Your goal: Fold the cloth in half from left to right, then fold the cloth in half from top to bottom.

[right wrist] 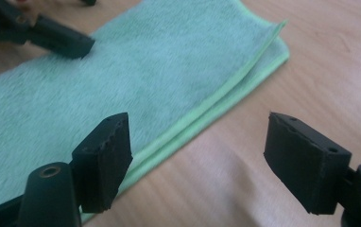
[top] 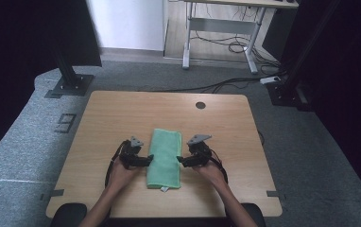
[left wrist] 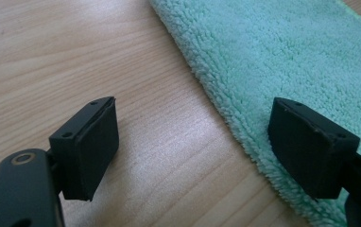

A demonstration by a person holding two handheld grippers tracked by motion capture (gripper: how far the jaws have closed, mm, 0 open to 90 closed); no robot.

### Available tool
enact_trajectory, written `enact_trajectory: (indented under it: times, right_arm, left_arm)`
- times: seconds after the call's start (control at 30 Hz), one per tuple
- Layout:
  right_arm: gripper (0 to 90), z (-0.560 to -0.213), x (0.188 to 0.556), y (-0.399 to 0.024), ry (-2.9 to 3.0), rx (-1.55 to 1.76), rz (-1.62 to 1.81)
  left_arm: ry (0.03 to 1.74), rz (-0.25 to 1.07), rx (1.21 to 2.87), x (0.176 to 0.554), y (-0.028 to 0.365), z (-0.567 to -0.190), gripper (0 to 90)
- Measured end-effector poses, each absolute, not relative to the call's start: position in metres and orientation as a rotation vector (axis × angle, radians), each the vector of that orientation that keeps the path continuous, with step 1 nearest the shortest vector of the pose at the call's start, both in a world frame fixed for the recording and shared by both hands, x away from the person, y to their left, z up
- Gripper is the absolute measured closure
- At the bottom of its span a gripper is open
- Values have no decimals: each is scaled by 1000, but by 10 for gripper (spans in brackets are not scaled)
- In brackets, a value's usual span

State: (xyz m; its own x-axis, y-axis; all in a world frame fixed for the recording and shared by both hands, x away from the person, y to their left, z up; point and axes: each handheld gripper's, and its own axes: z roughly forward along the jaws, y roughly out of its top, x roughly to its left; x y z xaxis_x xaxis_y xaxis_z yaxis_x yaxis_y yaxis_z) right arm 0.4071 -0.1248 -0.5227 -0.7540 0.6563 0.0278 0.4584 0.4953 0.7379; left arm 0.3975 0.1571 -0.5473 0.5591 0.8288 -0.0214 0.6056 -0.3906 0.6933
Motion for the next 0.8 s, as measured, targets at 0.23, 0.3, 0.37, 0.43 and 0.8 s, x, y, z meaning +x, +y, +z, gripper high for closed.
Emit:
enact_trajectory:
  times: [0.23, 0.3, 0.37, 0.43, 0.8]
  right_arm:
    - [219, -518, 427, -120, 2479, 956, 1114]
    - [214, -518, 432, -119, 2484, 968, 1110]
    - [208, -519, 436, -118, 2486, 964, 1101]
    - [203, -520, 441, -116, 2488, 977, 1090]
    - [227, -521, 460, -113, 2475, 1004, 1080]
  left_arm:
    - [1149, 440, 2127, 395, 157, -548, 178]
    - [1149, 439, 2127, 396, 157, -548, 178]
    - [1149, 439, 2127, 395, 157, -548, 178]
    - [1150, 439, 2126, 395, 157, -548, 178]
    - [1148, 439, 2127, 396, 157, -548, 177]
